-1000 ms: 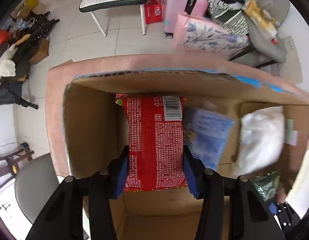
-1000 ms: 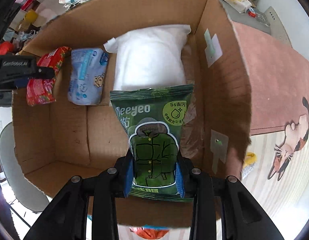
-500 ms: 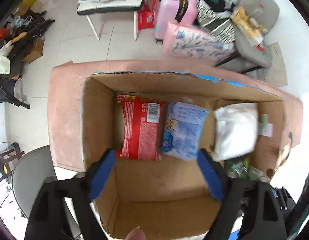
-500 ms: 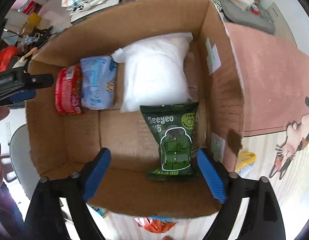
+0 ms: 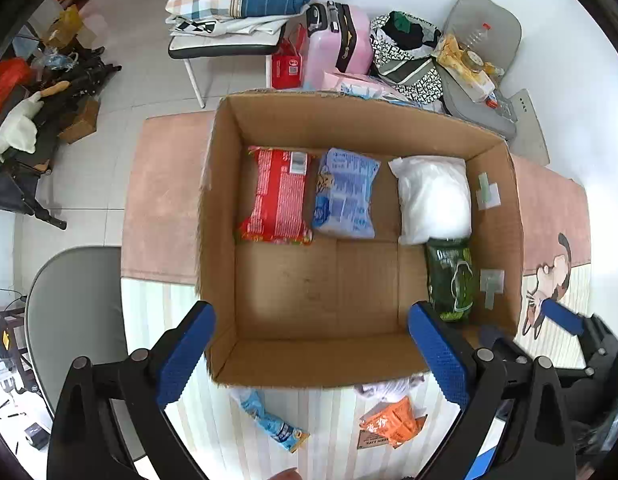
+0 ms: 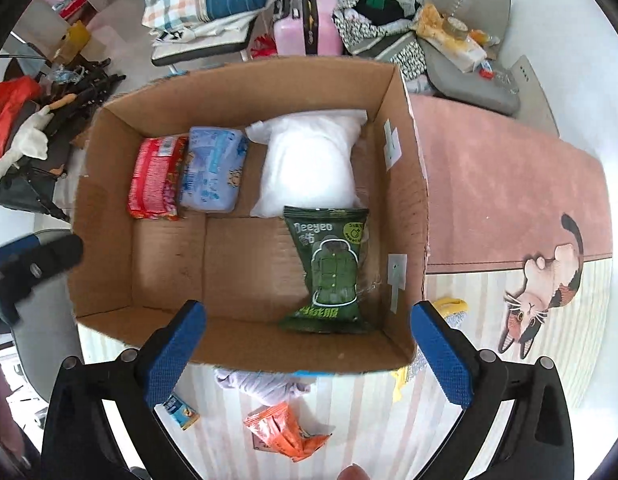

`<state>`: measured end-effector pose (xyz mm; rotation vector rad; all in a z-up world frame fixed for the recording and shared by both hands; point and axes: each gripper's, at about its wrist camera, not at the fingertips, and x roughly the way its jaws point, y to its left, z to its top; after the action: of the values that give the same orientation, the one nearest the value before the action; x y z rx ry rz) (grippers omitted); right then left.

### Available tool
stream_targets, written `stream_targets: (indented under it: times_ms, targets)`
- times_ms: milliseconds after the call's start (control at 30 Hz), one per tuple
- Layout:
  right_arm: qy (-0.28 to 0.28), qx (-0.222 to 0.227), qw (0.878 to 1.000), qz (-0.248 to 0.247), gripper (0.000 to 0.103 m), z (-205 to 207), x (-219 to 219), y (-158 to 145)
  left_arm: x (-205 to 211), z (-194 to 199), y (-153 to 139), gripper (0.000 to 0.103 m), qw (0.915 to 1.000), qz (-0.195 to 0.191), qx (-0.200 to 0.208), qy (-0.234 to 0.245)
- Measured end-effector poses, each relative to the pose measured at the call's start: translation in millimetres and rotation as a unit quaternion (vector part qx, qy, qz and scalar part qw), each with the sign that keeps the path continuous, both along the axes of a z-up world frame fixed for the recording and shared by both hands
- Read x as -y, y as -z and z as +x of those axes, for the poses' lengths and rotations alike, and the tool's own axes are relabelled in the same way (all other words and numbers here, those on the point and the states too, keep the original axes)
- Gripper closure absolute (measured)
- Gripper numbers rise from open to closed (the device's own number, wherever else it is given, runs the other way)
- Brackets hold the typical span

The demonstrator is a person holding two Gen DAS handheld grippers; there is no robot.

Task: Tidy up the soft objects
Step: 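Lower both bags into the box and open both tools, then grasp the orange snack bag with right tool while left tool grasps lilac cloth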

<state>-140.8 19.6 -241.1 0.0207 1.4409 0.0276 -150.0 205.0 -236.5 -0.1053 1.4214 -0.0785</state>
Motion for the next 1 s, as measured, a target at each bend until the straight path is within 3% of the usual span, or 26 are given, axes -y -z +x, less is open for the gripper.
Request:
stream_targets:
  times_ms: [167, 333, 467, 633, 767, 867, 933, 1000]
  targets:
    - [-0.017, 0.035, 0.999, -0.006, 0.0, -17.6, -11.9, -28.3, -6.4, -29.2, -13.5, 0.004, 0.9995, 0.001, 0.029, -0.013]
    - [-0.062, 0.063, 0.995, -0.05, 0.0, -55.1, -23.9, -36.8, -15.3, -72.4, -18.8, 0.004, 0.9976, 0.022, 0.056, -0.035]
    - [-0.113, 0.022, 0.992, -0.043, 0.0, -97.2, -29.4, -0.9, -24.9, -115.1, 2.3, 0.004, 0.9956, 0.051, 0.05, -0.06]
    - [-0.148, -0.055, 0.987, -0.024, 0.0, -139.7, -29.4, 66.2, -27.7, -147.4, 69.3, 0.004, 0.9956, 0.044, -0.045, -0.07]
    - [-0.156, -0.105, 0.982, -0.019, 0.0, -166.7, -33.6, 121.2, -18.7, -161.0, 103.7, 0.004, 0.9931, 0.05, -0.081, -0.069]
    - [-0.16, -0.125, 0.979, -0.018, 0.014, -176.8, -38.8, 147.5, -9.9, -167.9, 116.1, 0.006, 0.992, 0.051, -0.095, -0.066]
    - [-0.153, -0.131, 0.979, -0.023, 0.056, -179.7, -37.8, 157.8, -2.1, -169.6, 120.1, 0.014, 0.9914, 0.051, -0.104, -0.061]
    - [-0.131, -0.135, 0.982, -0.018, 0.063, -181.1, -29.3, 160.2, 7.1, -169.9, 119.4, 0.016, 0.9917, 0.043, -0.106, -0.058]
